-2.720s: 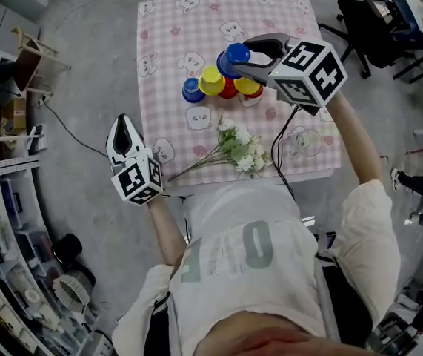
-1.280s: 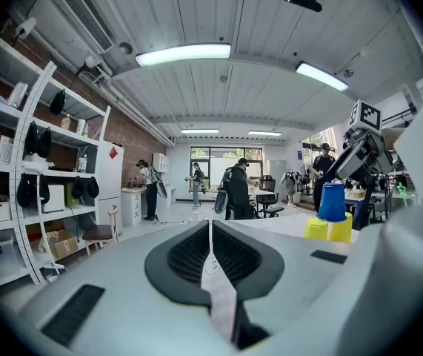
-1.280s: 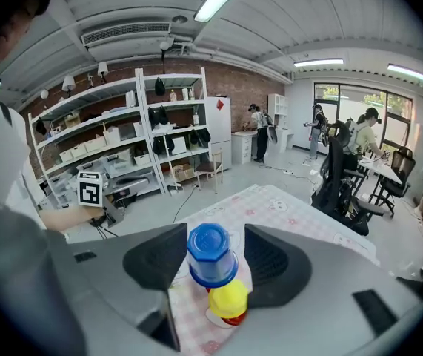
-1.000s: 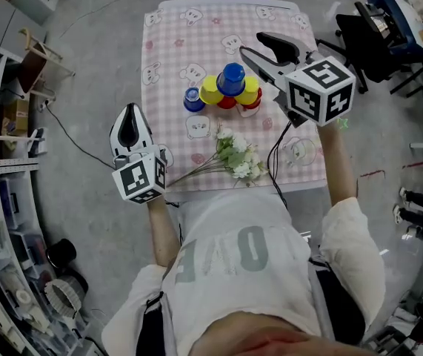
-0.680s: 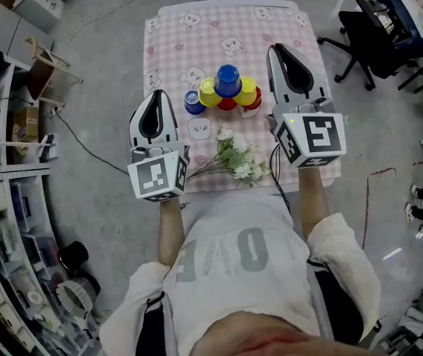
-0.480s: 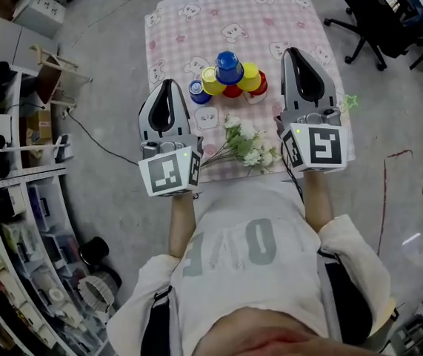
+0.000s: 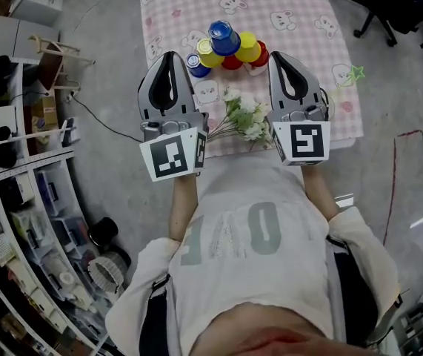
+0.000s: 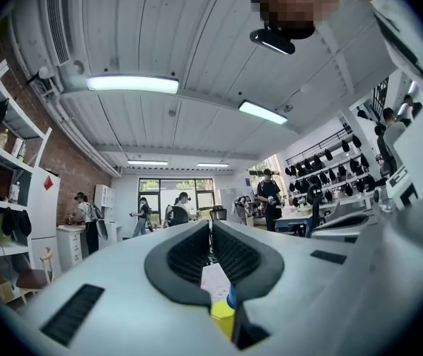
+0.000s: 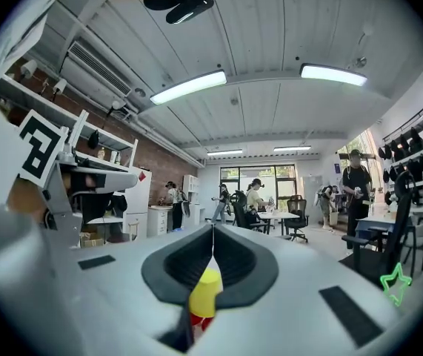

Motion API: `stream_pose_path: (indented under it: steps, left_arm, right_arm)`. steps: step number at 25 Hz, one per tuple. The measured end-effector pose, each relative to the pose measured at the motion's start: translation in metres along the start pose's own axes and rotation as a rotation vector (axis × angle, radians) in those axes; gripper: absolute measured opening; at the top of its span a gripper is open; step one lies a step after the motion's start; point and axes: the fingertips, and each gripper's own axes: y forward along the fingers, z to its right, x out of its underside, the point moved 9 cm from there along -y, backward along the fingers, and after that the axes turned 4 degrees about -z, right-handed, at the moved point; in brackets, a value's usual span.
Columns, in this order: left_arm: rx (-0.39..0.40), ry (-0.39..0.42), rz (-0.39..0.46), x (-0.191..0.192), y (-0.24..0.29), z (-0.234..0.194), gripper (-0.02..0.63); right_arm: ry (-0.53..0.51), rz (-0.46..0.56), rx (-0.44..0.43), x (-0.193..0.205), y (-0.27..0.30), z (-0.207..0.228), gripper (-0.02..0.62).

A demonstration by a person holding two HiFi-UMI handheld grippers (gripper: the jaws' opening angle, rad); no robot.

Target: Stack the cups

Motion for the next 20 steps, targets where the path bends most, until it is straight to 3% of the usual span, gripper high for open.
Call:
stream_pose_path:
  steps: [20]
  left_arm:
    - [-0.014,0.003,-0.015,0.006,0.003,0.0,0.034]
  right_arm:
    - [-0.014,0.001,-0.024,0.003,0.012,0.001,0.031]
